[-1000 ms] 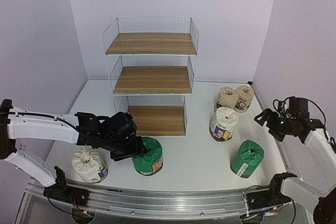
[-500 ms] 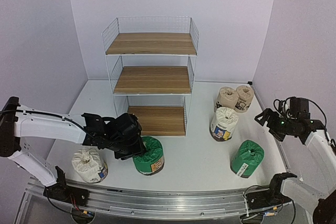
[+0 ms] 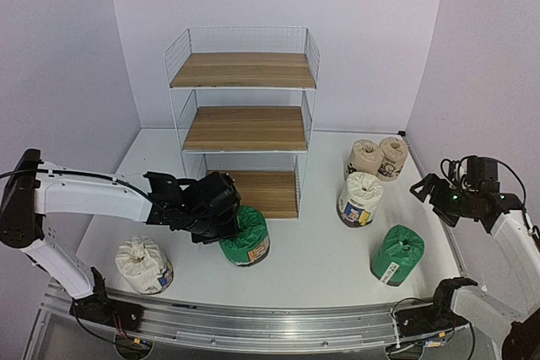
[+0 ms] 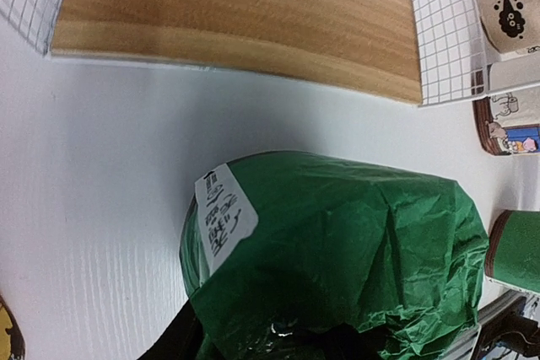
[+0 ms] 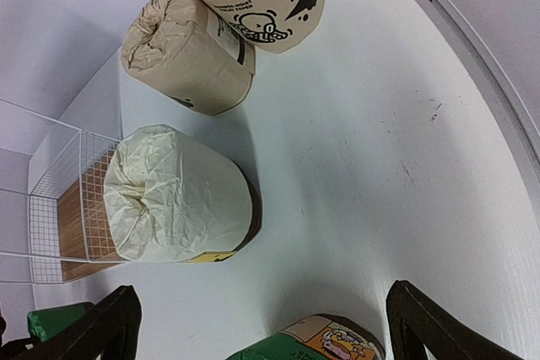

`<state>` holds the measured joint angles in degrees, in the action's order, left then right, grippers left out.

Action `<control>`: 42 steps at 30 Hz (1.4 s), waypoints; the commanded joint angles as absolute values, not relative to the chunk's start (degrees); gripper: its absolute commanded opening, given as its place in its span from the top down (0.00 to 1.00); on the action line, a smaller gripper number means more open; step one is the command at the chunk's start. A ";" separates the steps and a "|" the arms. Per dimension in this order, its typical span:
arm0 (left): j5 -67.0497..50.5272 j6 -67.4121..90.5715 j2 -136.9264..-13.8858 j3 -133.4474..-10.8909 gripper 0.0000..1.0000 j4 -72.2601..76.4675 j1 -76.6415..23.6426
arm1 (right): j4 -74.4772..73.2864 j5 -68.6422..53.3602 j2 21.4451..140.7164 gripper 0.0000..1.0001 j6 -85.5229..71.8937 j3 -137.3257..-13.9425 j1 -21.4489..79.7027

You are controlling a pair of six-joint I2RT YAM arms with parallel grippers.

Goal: Place and organize the paper towels onto the shelf

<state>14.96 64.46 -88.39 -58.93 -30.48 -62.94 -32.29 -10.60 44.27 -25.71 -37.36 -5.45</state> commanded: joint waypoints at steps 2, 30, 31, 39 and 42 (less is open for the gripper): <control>17.46 57.67 -90.77 -64.60 0.74 -23.25 -58.01 | -32.17 -11.84 44.79 0.02 -24.83 -37.10 -5.38; 19.44 53.17 -95.18 -59.47 0.74 4.44 -54.90 | -32.17 -11.76 44.09 0.02 -24.70 -37.18 -5.40; 19.45 53.02 -95.22 -58.95 0.74 5.40 -55.05 | -32.17 -11.69 43.94 0.02 -24.70 -37.18 -5.43; 23.58 53.49 -96.35 -57.50 0.75 7.93 -56.82 | -32.08 -11.08 43.69 0.02 -24.74 -36.99 -5.39; 25.00 54.15 -96.89 -57.20 0.76 8.54 -57.61 | -32.08 -10.90 43.62 0.02 -24.70 -37.00 -5.36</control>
<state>20.96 53.78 -96.43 -57.23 2.39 -56.39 -32.29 -10.94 44.21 -25.52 -37.36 -5.45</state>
